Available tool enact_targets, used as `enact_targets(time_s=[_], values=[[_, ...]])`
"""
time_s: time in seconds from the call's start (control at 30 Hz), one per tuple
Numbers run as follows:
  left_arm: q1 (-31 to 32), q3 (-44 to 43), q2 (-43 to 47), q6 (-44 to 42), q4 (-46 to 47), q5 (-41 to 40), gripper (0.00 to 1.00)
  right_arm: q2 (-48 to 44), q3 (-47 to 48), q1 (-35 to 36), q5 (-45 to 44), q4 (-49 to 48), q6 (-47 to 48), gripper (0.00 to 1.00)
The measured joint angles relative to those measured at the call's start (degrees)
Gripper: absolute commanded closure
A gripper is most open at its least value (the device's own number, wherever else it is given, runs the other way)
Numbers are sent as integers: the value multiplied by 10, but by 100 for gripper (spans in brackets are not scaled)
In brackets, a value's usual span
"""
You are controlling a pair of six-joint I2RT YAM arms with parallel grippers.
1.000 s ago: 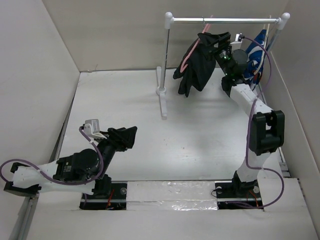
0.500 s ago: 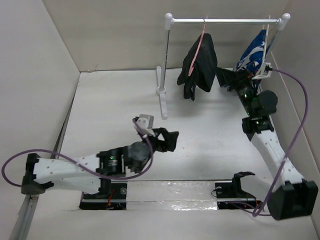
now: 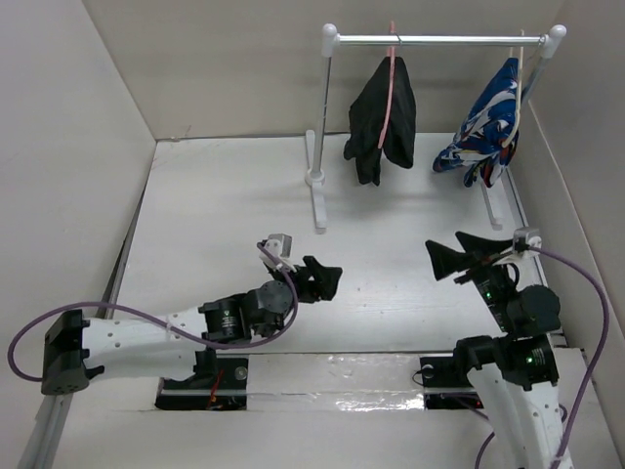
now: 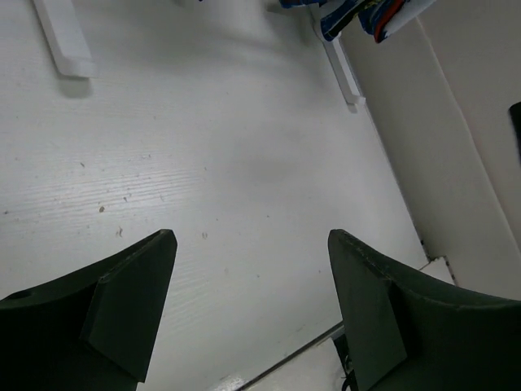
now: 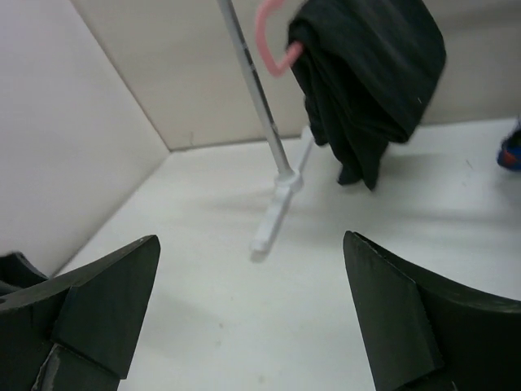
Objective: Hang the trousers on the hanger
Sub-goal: Reset both arms
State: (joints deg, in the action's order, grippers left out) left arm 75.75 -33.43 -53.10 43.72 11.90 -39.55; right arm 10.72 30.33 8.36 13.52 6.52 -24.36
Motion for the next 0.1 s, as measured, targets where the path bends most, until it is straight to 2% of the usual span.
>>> enact_targets(time_s=[0.1], values=[[0, 33, 35, 26, 7, -4, 27, -34, -25, 0, -2, 66, 21, 0]])
